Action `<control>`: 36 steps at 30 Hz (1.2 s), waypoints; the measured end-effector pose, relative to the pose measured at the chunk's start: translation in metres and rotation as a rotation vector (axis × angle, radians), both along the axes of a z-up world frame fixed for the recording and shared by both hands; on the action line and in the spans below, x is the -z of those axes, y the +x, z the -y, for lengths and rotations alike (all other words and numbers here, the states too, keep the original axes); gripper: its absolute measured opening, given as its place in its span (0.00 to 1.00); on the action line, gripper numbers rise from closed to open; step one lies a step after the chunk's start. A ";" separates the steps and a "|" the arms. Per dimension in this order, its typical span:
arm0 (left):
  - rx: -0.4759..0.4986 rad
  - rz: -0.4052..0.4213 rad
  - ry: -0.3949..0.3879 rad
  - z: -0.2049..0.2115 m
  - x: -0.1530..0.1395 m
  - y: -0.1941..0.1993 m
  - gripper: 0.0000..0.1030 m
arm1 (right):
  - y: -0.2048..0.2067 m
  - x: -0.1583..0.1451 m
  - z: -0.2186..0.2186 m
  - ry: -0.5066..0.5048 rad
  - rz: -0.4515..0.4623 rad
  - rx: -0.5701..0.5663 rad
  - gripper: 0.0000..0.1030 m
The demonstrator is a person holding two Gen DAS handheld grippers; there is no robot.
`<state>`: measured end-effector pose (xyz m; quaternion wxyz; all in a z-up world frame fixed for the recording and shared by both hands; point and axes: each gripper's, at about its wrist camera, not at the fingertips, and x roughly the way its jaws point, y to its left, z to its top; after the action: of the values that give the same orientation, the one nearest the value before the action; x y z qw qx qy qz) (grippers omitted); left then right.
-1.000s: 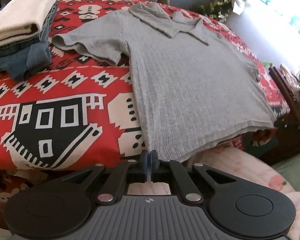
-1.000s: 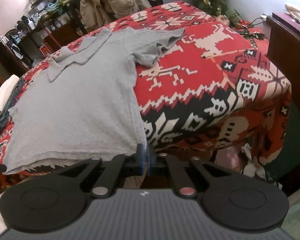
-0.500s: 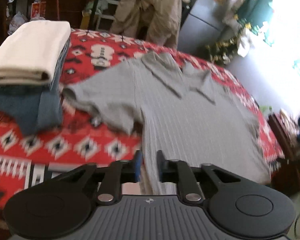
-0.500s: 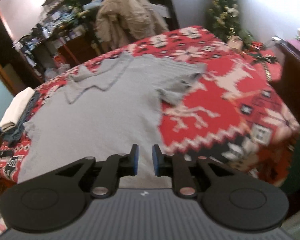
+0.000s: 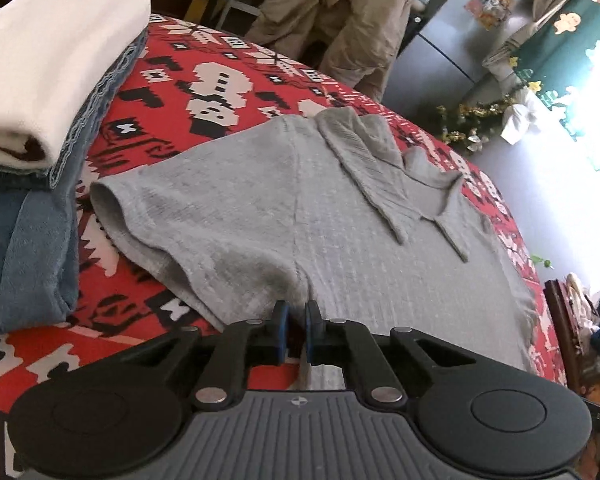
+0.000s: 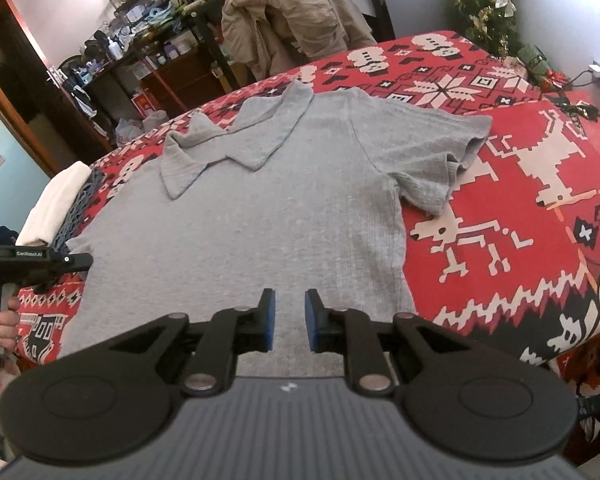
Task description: Fold clothes
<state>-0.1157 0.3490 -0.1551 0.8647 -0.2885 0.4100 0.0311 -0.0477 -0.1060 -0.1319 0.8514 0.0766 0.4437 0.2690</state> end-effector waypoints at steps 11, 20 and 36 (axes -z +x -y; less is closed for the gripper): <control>0.021 0.003 0.047 0.007 -0.005 0.005 0.01 | 0.004 0.011 0.002 -0.002 -0.024 0.009 0.20; 0.158 -0.046 0.397 0.026 -0.013 0.004 0.01 | 0.001 0.013 0.009 -0.007 -0.027 0.033 0.22; 0.136 -0.025 0.238 0.037 -0.018 -0.033 0.08 | -0.005 0.011 0.018 0.007 -0.023 0.049 0.27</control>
<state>-0.1483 0.3118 -0.1373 0.8878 -0.1550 0.4327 0.0246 -0.0528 -0.1237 -0.1426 0.8522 0.0934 0.4507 0.2489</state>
